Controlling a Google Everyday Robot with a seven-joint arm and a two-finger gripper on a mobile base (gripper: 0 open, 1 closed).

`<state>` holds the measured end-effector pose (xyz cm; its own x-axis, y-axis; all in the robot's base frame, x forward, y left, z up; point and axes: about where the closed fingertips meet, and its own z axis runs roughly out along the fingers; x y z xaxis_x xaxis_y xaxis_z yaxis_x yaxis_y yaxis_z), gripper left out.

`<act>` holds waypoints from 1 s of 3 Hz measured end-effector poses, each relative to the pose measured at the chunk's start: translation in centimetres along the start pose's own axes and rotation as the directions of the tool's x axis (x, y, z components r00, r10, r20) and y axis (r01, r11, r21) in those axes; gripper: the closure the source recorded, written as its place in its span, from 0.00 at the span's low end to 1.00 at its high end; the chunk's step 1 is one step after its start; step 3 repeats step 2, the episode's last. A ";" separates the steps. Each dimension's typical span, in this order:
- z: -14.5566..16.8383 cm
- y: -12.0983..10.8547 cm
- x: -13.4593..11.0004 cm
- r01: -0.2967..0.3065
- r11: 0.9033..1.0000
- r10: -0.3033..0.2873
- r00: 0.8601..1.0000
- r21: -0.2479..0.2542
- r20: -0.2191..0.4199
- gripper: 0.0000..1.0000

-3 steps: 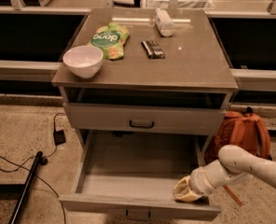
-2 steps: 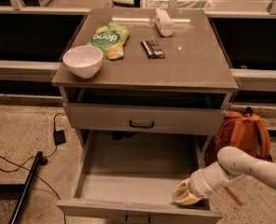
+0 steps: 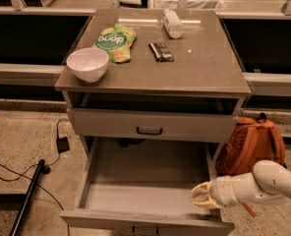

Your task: Open middle drawer

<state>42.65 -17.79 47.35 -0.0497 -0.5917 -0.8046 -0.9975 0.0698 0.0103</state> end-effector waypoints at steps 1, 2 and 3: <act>-2.5 -1.1 -1.8 0.040 0.993 -0.047 0.997 0.108 0.059 0.82; -3.0 -1.1 -2.1 0.045 0.991 -0.054 0.996 0.125 0.069 0.59; -3.0 -1.1 -2.1 0.045 0.991 -0.054 0.996 0.125 0.069 0.59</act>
Offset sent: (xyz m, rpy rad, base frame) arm 0.0109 -0.0105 0.0312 0.0562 -0.1075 -0.0638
